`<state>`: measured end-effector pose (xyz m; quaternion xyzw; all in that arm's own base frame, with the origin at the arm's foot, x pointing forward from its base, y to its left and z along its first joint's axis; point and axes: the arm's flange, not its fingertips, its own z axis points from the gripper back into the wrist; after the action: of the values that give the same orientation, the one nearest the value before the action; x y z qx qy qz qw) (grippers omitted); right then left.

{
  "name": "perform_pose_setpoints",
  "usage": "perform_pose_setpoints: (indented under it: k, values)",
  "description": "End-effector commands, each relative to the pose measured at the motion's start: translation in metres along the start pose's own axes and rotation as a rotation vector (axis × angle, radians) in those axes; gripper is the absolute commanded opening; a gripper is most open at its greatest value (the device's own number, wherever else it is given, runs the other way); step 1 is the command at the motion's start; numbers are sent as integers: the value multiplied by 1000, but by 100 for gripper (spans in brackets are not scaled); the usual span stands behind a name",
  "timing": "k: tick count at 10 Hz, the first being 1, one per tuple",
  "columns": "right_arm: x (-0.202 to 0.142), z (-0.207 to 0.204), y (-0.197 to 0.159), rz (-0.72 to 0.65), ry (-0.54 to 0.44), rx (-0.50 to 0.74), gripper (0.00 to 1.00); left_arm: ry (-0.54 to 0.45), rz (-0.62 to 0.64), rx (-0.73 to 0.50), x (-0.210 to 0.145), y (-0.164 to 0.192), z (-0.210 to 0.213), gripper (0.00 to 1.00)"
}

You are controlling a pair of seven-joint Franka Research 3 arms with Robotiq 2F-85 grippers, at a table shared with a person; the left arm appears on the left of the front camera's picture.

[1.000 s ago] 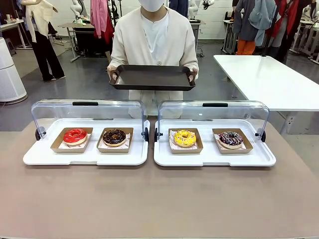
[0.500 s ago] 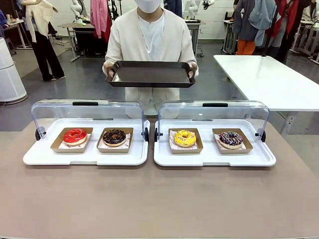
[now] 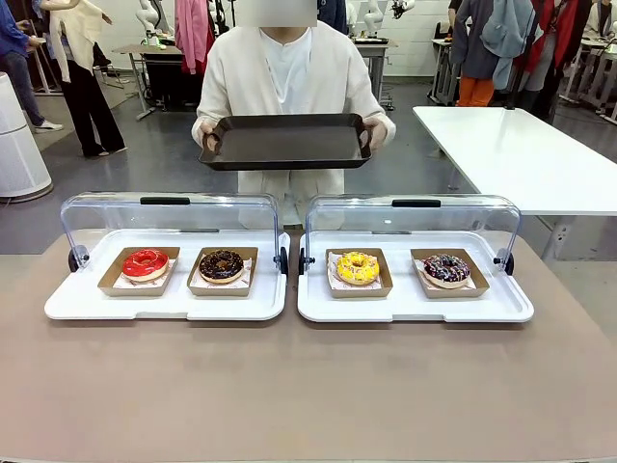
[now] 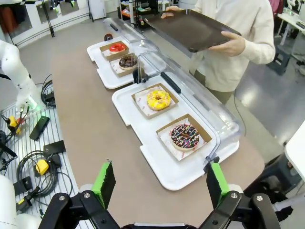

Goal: Provide the desired donut to the person.
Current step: Pick up and lift the Paper togo box containing the Donut pointed at by the person.

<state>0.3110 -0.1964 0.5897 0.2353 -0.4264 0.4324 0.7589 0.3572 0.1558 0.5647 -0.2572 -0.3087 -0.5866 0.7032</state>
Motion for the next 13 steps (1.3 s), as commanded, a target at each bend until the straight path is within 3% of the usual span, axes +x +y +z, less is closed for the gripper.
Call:
perform_pose_setpoints:
  k: [1,13]
  values:
    - [-1,-1,0,-1,0,-3,100,14,-8,-11,1,-2,2,100]
    - [-1,-1,0,-1,0,-3,100,14,-8,-11,1,-2,2,100]
